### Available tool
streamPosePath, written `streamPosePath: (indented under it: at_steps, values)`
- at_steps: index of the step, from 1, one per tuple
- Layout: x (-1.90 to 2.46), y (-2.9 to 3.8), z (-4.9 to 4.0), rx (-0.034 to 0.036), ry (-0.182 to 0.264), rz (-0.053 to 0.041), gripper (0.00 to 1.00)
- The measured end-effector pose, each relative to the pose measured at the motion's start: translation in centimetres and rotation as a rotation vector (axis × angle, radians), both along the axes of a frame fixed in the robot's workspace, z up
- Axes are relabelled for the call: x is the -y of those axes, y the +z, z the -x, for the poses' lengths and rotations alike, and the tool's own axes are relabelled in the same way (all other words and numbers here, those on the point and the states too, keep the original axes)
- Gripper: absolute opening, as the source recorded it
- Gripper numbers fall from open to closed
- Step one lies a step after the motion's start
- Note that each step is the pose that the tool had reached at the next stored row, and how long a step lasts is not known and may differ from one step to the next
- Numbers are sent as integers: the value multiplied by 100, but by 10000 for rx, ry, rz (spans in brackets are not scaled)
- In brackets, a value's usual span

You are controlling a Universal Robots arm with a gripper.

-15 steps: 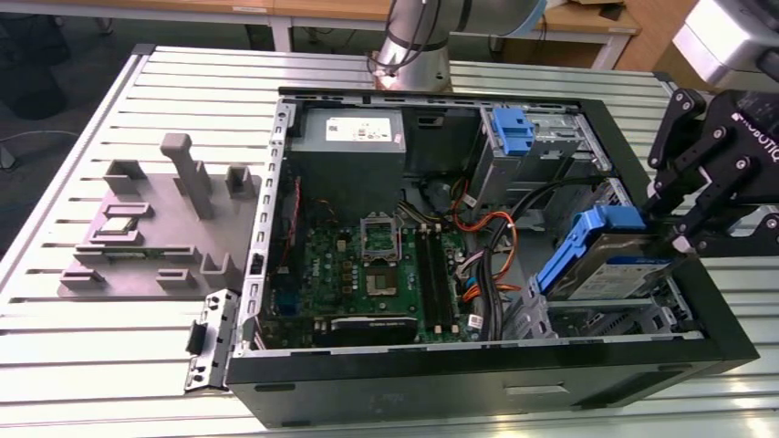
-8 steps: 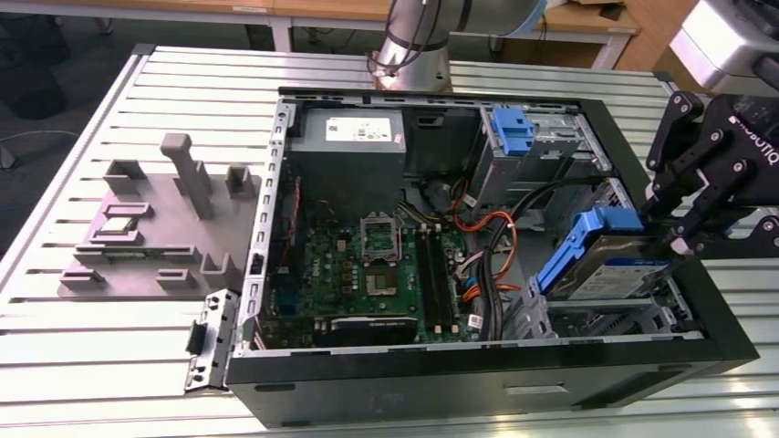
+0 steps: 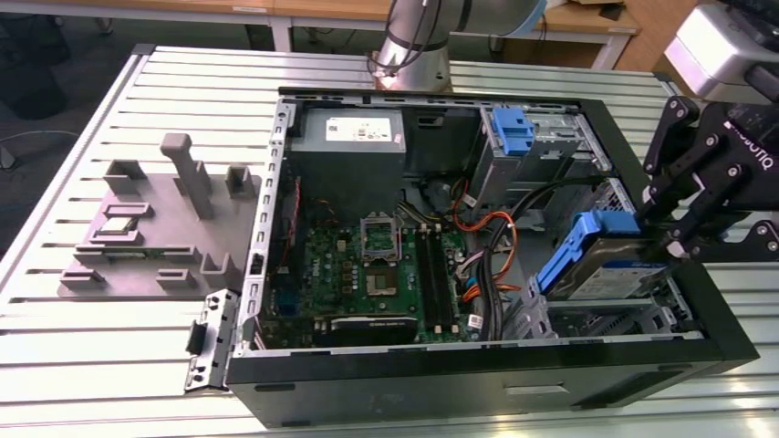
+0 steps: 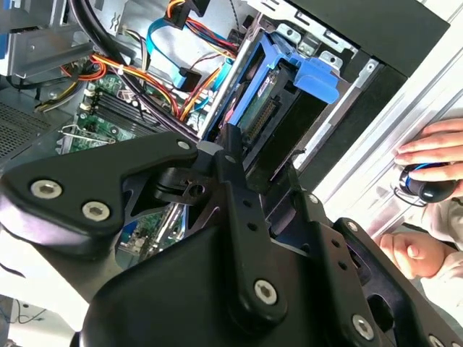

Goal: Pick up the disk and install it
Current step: 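Insert the disk into the insertion slot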

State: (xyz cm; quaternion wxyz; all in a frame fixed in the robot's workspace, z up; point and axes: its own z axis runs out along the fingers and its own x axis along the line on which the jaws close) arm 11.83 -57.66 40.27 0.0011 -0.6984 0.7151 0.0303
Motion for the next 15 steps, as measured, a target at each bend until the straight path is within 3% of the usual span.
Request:
streamPosePath:
  at_steps: [8, 15]
  values:
    - [0, -46, 0, 0, 0, 0, 35]
    - [0, -48, 0, 0, 0, 0, 35]
